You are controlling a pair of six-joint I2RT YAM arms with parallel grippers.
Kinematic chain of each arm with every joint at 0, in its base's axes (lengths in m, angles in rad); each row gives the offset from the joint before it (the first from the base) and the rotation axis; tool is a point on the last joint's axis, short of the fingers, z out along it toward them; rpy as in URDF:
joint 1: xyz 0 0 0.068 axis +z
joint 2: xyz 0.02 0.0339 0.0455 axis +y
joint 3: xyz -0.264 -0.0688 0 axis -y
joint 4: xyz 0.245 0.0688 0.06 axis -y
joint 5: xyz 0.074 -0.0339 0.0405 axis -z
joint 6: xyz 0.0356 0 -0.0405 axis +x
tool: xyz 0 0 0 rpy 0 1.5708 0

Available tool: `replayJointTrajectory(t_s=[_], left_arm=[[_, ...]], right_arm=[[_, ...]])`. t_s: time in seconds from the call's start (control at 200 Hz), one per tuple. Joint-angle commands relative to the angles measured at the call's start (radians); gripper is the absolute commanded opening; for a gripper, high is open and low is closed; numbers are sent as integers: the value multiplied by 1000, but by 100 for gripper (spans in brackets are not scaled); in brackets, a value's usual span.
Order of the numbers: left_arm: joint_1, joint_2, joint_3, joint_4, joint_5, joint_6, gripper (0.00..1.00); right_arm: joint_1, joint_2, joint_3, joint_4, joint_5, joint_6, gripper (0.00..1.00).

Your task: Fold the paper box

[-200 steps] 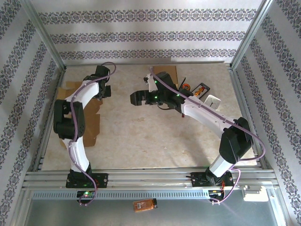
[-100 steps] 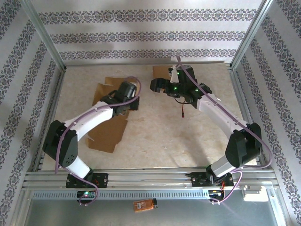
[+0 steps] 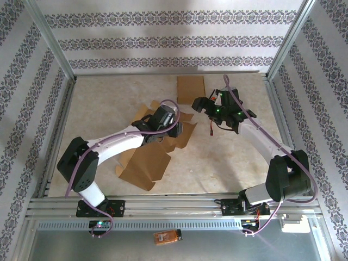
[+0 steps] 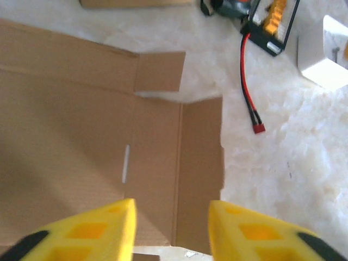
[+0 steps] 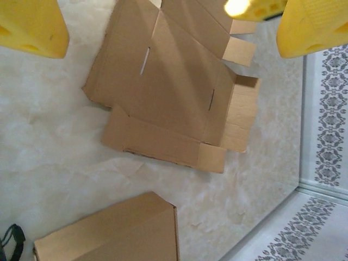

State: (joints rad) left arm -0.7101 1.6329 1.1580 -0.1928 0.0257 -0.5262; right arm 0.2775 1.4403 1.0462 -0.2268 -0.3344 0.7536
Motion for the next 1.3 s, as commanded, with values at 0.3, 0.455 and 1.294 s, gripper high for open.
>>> replayJointTrajectory(t_s=[0.3,0.455,1.294], left_arm=[[451,-6,181,-458,117,244,56],[546,129,238,-485,230,319,62],[637,526,508,-518,549,526,10]], right_arm=[[144,122,-118,28,82,39,97],[216,194,-154,91,107,65,89],[113,96,-169,30,148,-95,73]])
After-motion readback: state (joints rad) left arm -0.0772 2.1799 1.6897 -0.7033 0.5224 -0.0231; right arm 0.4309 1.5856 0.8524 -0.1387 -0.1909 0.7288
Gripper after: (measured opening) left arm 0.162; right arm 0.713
